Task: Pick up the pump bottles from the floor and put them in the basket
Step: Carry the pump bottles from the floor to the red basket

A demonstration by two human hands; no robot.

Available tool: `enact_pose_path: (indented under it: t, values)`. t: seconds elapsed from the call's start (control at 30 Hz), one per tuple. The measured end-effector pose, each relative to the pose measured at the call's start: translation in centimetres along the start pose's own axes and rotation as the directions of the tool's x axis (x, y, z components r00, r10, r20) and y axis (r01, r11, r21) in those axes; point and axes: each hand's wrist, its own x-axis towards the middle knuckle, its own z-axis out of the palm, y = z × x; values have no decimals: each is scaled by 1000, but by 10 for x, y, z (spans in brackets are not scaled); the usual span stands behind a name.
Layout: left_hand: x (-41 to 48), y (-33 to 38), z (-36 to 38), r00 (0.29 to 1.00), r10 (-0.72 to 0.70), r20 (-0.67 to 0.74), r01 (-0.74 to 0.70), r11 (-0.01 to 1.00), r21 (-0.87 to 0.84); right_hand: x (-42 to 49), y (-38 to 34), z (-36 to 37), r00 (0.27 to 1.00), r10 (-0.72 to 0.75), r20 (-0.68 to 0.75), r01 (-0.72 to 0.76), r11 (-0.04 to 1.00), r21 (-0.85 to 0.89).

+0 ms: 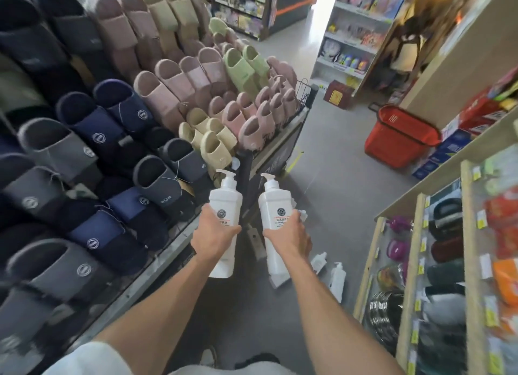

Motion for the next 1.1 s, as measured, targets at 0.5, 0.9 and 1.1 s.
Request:
enact_pose_path:
  t: [0.5, 0.9, 1.1]
  values:
    - [-16, -18, -67, 934, -178, -311, 171, 984, -51, 14, -65, 2, 875, -452, 170, 475, 871, -125]
    - [-100, -103, -152, 691, -422, -587, 381, 903, -201, -64, -133, 62, 552, -748, 368, 815, 577, -50]
    - [-166, -161, -196, 549, -514, -659, 415, 852, -318, -137, -152, 90, 389, -797, 462, 906, 423, -32]
